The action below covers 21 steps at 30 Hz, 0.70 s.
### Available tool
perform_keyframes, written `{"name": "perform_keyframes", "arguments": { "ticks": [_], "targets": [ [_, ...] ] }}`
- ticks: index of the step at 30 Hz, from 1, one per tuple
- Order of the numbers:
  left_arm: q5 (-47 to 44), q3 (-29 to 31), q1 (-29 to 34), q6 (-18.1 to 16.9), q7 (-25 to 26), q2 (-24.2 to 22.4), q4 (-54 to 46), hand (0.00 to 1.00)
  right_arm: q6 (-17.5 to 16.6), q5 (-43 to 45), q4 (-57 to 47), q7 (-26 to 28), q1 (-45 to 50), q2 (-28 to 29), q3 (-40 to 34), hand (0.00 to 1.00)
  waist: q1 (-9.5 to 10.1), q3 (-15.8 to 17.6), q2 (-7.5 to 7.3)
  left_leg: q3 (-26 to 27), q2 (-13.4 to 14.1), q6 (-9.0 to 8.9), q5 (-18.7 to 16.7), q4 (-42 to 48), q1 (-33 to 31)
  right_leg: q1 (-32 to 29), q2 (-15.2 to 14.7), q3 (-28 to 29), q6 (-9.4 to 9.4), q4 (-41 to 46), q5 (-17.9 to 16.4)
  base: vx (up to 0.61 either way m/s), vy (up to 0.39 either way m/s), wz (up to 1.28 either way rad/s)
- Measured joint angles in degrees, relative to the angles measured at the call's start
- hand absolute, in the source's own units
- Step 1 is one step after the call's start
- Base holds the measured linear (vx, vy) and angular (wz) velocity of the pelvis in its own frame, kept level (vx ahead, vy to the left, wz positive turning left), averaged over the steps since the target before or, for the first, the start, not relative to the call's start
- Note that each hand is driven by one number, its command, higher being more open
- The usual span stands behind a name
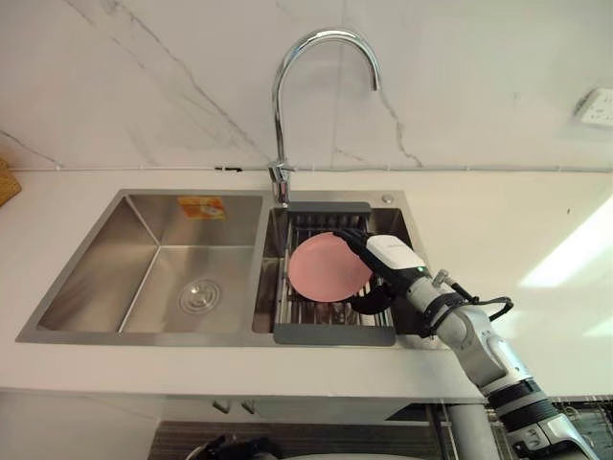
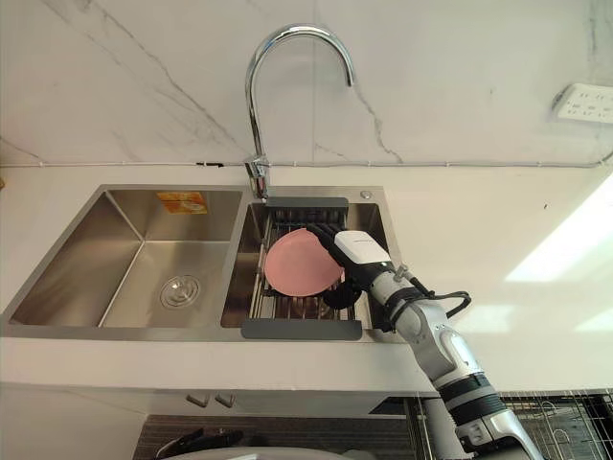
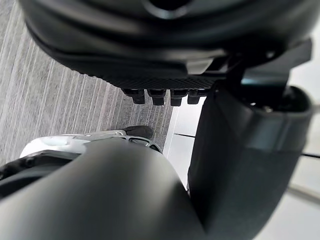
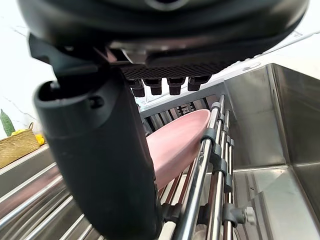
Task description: Walk over to the sink, pick up the cup, carry it to the dishwasher, place the cup inside the dishwasher, then close the dishwasher door
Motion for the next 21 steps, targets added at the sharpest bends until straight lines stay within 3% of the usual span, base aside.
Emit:
{"name": "perform_keyframes", "arguments": {
  "ticks": [10, 21],
  "targets": [
    [-6.58, 1.85, 1.27, 0.41, -1.21, -0.21, 0.02, 1.00, 0.00, -4.01, 6.78, -7.20, -1.49, 1.51, 0.43, 1.00, 0.47, 0.19, -0.42, -1.97, -0.59, 0.42, 0.30, -0.02, -0.69, 0.38, -0.48, -1.93, 0.06, -0.03, -0.03, 0.00, 0.005, 0.10],
    [-6.69, 2.83, 1.35, 0.72, -2.37, -0.07, -0.04, 1.00, -0.03, -4.13, 9.43, -10.56, -2.61, 2.62, 2.03, 1.00, 0.77, 0.35, -1.07, -2.51, -0.61, 0.45, 0.33, -0.02, -0.71, 0.66, -0.51, -2.50, 0.16, -0.04, -0.11, 0.00, 0.002, 0.02]
  ]
}}
